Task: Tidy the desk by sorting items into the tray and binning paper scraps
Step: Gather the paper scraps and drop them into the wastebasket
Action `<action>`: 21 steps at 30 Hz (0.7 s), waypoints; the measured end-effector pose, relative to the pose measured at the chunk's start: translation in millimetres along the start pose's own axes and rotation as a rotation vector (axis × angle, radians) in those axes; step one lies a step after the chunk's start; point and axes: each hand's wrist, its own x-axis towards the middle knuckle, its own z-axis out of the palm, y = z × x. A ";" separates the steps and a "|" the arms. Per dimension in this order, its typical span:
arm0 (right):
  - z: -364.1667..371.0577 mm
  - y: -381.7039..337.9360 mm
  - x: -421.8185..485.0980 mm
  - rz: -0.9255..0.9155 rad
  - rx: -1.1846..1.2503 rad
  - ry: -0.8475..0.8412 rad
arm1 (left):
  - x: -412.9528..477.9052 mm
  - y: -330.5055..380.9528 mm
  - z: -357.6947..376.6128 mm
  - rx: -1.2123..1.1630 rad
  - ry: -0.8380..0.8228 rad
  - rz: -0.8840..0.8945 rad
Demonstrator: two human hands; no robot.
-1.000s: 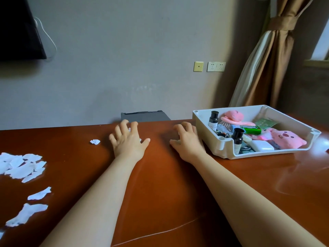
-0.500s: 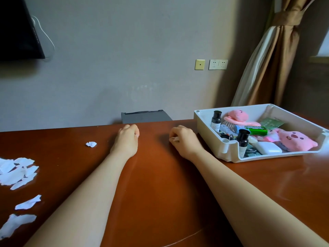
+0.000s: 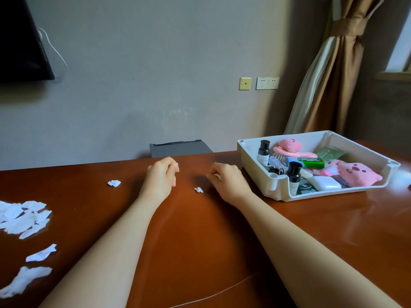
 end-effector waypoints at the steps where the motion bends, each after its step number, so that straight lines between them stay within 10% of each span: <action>1: 0.1 -2.1 -2.6 -0.008 0.034 0.006 | -1.1 1.0 -1.4 -0.042 0.010 -0.024; 21: 2.3 -30.8 -10.6 -0.219 -0.298 -0.264 | -17.1 18.0 -12.3 -0.577 -0.018 -0.357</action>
